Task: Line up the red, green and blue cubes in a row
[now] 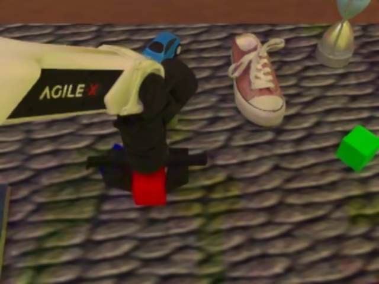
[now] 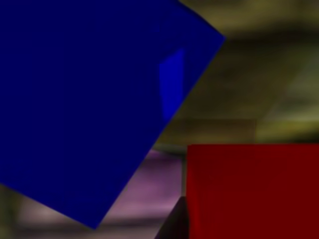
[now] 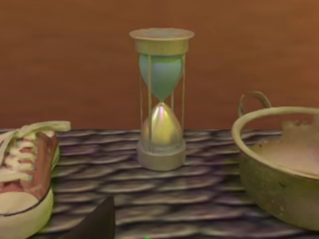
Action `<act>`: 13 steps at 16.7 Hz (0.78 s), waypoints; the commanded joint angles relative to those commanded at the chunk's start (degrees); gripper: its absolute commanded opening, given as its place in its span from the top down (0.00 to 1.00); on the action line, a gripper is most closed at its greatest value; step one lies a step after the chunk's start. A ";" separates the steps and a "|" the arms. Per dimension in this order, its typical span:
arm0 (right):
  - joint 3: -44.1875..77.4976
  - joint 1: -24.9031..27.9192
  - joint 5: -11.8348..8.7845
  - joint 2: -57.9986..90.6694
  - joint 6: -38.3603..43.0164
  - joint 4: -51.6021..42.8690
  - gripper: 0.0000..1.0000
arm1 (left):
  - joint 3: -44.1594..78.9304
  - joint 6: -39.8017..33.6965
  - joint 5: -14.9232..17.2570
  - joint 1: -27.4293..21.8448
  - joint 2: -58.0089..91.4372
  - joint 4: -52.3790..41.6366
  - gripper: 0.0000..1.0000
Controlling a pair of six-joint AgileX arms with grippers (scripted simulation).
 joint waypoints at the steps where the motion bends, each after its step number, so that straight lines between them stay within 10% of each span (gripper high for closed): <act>1: 0.00 0.00 0.00 0.00 0.00 0.00 0.00 | 0.00 0.00 0.00 0.00 0.00 0.00 1.00; 3: 0.00 0.00 0.00 0.00 0.00 0.00 0.00 | 0.00 0.00 0.00 0.00 0.00 0.00 1.00; 13: 0.00 0.00 0.00 0.00 0.00 0.00 0.00 | 0.00 0.00 0.00 0.00 0.00 0.00 0.25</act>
